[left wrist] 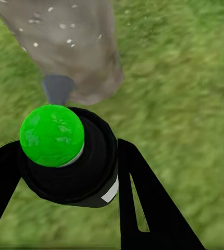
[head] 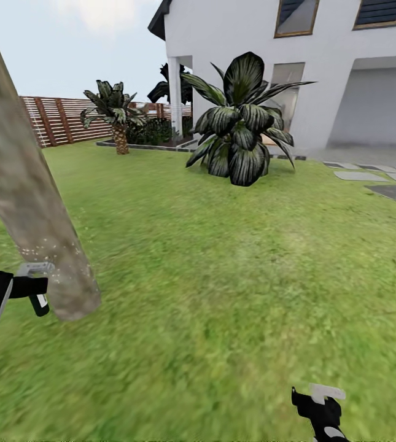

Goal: In the garden, pick up the pesticide atomizer on the floor and spray pesticide onto both trees until each tree trunk is fully covered.

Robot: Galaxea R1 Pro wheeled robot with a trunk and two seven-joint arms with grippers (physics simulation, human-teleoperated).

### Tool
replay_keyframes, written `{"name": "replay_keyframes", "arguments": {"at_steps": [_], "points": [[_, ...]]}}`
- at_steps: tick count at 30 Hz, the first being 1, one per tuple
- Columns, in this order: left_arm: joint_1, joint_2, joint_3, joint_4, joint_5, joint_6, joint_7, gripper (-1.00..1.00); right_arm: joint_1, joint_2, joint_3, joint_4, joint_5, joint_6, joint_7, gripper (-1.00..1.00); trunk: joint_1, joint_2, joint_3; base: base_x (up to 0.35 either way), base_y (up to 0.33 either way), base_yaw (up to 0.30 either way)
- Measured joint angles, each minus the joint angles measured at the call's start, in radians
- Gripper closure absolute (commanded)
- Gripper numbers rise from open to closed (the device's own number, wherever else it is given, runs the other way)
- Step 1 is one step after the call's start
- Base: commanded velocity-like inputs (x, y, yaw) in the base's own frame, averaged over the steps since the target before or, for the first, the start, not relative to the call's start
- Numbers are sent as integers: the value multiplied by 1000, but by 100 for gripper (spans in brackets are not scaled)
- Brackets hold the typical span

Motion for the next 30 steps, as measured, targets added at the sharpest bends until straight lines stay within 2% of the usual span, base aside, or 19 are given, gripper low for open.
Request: {"name": "replay_keyframes", "arguments": {"at_steps": [16, 22, 26, 30], "points": [[0, -1, 1, 0, 0, -1, 2, 100, 0, 2, 1, 0, 0, 0, 0, -100, 0, 0, 0, -2, -273, 2], [0, -2, 1, 0, -1, 1, 7, 100, 0, 3, 1, 0, 0, 0, 0, -100, 0, 0, 0, 0, -273, 219], [0, -1, 24, 4, -3, 0, 12, 100, 0, 3, 1, 0, 0, 0, 0, -100, 0, 0, 0, 48, -273, 275], [1, -3, 28, 12, -4, 0, 14, 100, 0, 3, 1, 0, 0, 0, 0, -100, 0, 0, 0, 170, -241, 162]]}}
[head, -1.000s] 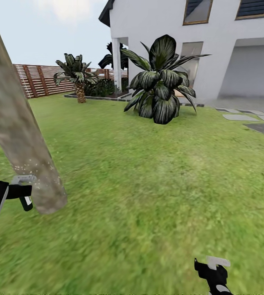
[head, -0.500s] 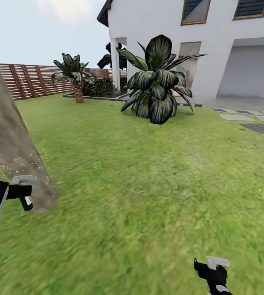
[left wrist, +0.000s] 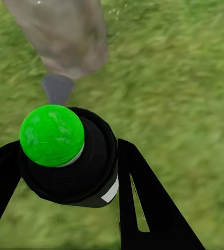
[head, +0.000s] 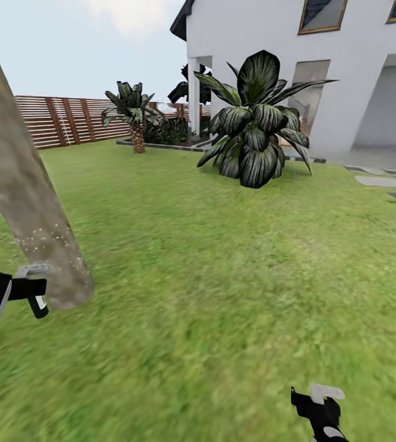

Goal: In the garden, pick up the pesticide atomizer on the floor and spray pesticide onto both trees until each tree trunk is fully covered.

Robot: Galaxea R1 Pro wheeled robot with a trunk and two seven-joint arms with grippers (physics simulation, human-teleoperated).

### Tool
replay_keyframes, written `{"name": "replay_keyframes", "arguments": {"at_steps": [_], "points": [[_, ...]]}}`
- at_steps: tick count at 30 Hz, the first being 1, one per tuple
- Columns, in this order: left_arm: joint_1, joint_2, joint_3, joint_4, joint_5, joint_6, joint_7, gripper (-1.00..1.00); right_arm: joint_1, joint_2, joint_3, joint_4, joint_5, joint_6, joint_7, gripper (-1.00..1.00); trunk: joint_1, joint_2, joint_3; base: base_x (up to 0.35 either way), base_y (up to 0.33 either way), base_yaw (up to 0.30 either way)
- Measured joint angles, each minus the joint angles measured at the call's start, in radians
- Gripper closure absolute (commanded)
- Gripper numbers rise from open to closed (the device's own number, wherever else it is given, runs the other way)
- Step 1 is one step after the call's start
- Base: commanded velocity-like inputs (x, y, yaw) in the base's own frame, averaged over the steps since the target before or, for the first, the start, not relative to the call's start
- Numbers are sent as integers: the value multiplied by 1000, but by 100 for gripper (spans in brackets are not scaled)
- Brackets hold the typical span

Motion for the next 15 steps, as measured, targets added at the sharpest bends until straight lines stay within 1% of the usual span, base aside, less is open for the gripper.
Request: {"name": "replay_keyframes", "arguments": {"at_steps": [3, 6, 11, 15], "points": [[0, 0, 1, 1, -1, 0, 8, 100, 0, 0, -1, 0, 0, 0, 0, -100, 0, 0, 0, 264, -160, 13], [0, -1, 2, 2, 1, 0, 43, 100, 0, 0, 0, 0, 0, 0, 0, -100, 0, 0, 0, 281, -140, 1], [2, -1, 4, 3, 1, 0, 52, 100, 0, 0, -1, 0, 0, 0, 0, -100, 0, 0, 0, 270, -155, 0], [6, -1, 7, 4, 1, 0, 54, 100, 0, 0, 0, 0, 0, 0, 0, -100, 0, 0, 0, 65, -252, 25]]}}
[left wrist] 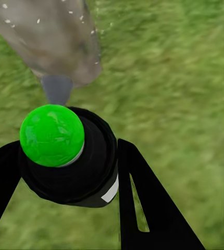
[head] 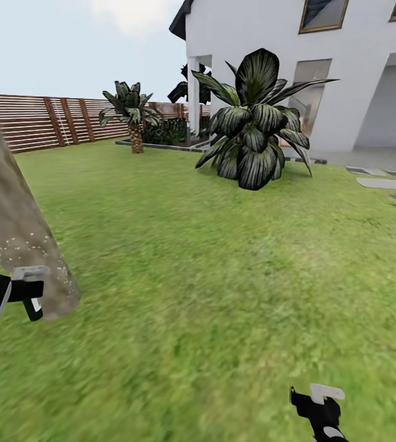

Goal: In the garden, pick up the pesticide atomizer on the floor and spray pesticide onto both trees until each tree trunk is fully covered.

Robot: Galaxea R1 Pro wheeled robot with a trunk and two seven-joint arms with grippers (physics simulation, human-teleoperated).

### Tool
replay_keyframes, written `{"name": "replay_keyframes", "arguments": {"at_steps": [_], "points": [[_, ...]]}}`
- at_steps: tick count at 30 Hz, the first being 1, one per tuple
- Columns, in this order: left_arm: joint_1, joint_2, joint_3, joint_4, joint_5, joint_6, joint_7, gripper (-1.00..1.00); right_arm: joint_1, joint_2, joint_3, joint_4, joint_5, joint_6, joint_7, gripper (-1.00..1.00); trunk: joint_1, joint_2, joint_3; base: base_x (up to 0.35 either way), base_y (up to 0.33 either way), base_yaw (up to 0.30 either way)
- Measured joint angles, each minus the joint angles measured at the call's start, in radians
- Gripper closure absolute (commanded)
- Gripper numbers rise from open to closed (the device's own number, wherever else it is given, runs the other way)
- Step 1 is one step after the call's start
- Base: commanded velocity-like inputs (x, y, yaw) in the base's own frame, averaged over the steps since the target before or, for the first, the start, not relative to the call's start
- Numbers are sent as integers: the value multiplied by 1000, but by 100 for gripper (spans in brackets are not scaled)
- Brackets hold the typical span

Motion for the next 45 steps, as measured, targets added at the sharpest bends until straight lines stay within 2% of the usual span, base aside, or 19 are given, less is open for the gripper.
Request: {"name": "replay_keyframes", "arguments": {"at_steps": [4, 7, 9, 15, 26, 27, 28, 30, 32, 35, 38, 45], "points": [[1, 0, 1, 0, -2, 0, 15, 100, 0, 0, 0, 0, 0, 0, 0, -100, 0, 0, 0, 6, -273, 220], [23, 0, 2, 3, -1, -1, 82, 100, 0, 0, 0, 0, 0, 0, 0, -100, 0, 0, 0, 1, -274, 269], [34, -2, 2, 4, 5, -1, 97, 100, 0, 1, 1, 0, 0, 0, 0, -100, 0, 0, 0, 13, -274, 275], [40, -21, 4, 4, 7, -1, 105, 100, 0, 2, 1, 0, 0, 0, 0, -100, 0, 0, 0, 174, -229, 195], [42, -26, 5, 6, 6, -1, 107, 100, 0, 2, 1, 0, 0, 0, 0, -100, 0, 0, 0, 275, -139, 5], [45, -26, 10, 6, 4, -1, 117, 100, 0, 2, 0, 0, 0, 0, 0, -100, 0, 0, 0, 122, -41, 12], [51, -26, 32, 6, 1, -2, 137, 100, 0, 2, 0, 0, 0, 0, 0, -100, 0, 0, 0, 62, -21, 110], [64, -26, 110, 5, -1, -5, 185, 100, 0, 2, 0, 0, 0, 0, 0, -100, 0, 0, 0, 24, -8, 212], [69, -26, 154, 4, 2, -8, 208, 100, 0, 2, 1, 0, 0, 0, 0, -100, 0, 0, 0, 6, -2, 260], [71, -32, 163, -1, 5, -6, 222, 100, 0, 2, 0, 0, 0, 0, 0, -100, 0, 0, 0, 2, -1, 154], [71, -55, 165, -10, 4, -5, 229, 100, 0, 1, 0, 0, 0, 0, 0, -100, 0, 0, 0, 157, 0, 22], [71, -70, 166, 1, 2, -9, 270, 100, 0, -1, 0, 0, 0, 0, 0, -100, -1, 0, 0, 328, 0, 1]]}}
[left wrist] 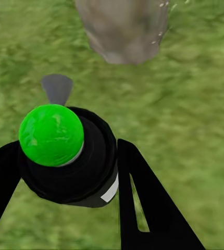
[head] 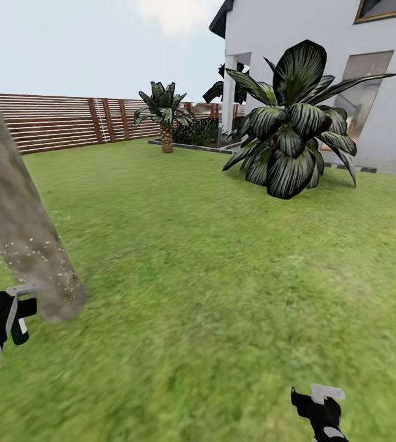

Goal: In the garden, pick up the pesticide atomizer on the floor and spray pesticide onto both trees until each tree trunk is fully covered.

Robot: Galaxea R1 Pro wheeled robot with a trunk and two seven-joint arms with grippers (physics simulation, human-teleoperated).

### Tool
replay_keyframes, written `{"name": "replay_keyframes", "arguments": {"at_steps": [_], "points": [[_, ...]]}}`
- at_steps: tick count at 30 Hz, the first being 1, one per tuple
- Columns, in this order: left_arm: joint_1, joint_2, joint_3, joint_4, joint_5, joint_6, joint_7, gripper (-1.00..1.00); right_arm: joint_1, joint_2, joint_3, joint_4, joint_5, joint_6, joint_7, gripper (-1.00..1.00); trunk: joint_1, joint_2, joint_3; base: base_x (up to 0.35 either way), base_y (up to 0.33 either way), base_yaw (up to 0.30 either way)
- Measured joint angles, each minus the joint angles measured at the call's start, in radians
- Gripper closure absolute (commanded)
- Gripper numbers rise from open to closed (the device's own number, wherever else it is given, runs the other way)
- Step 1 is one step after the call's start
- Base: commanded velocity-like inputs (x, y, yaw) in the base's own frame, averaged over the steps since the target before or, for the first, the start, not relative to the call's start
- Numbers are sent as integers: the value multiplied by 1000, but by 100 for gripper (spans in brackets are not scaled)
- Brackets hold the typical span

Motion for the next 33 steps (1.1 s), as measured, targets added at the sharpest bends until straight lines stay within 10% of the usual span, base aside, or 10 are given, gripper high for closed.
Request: {"name": "replay_keyframes", "arguments": {"at_steps": [27, 33], "points": [[98, -54, 6, 1, 3, -24, -17, 100, 0, 3, 0, 0, 0, 0, 0, -100, 1, 0, 0, -10, -28, 111], [245, -44, -13, 1, -26, -278, -307, 100, 0, 4, 1, 0, 0, 0, 0, -100, 1, 0, 0, -346, 0, -12]]}}
